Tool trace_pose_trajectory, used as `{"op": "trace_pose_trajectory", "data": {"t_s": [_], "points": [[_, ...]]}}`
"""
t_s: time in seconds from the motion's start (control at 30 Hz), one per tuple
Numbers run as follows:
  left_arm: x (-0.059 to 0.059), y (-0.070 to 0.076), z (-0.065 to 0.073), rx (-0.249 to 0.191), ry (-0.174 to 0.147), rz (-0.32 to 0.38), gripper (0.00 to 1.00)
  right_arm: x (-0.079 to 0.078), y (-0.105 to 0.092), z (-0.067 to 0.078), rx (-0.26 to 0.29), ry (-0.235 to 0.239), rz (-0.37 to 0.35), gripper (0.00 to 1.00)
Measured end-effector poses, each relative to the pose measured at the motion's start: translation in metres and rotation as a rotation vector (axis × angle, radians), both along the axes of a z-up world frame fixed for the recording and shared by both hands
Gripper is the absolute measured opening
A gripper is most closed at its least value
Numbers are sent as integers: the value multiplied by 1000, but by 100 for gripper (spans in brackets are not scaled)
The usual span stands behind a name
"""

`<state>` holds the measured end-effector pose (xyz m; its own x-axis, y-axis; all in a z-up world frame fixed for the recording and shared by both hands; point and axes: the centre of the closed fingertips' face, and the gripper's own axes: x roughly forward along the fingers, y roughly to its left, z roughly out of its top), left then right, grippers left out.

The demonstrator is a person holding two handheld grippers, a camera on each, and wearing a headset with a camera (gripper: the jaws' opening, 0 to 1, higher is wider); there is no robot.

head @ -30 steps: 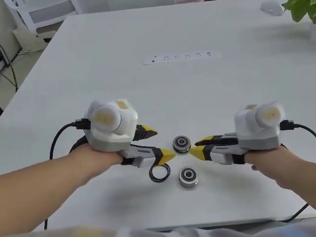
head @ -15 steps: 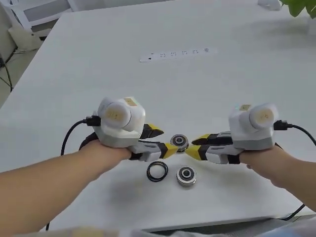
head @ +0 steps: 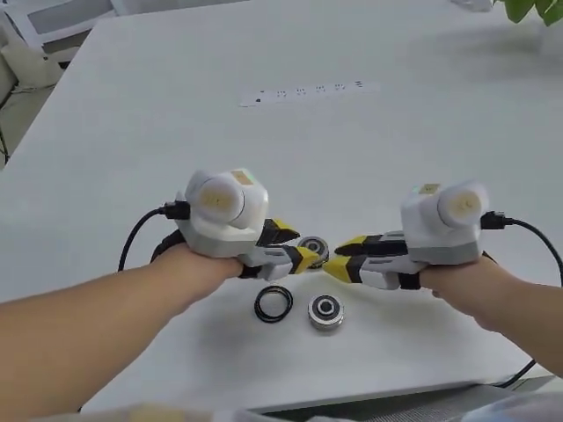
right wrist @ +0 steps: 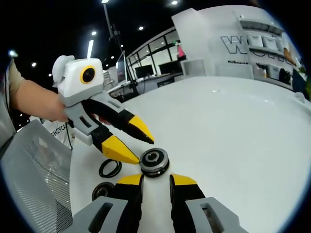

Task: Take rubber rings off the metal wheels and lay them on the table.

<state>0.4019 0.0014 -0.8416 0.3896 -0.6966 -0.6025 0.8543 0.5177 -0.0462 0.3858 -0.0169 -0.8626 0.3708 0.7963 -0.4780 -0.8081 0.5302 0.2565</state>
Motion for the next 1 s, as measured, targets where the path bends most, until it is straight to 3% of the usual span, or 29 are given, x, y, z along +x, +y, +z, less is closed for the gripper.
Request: {"op": "trace_pose_trajectory", "data": {"t_s": [0.5, 1.0], "points": [[1, -7, -6, 33, -9, -11, 14, 0, 4, 2, 7, -4, 6, 19], [1, -7, -6, 38, -18, 6, 14, 3, 4, -2, -30, -30, 17, 11]]}}
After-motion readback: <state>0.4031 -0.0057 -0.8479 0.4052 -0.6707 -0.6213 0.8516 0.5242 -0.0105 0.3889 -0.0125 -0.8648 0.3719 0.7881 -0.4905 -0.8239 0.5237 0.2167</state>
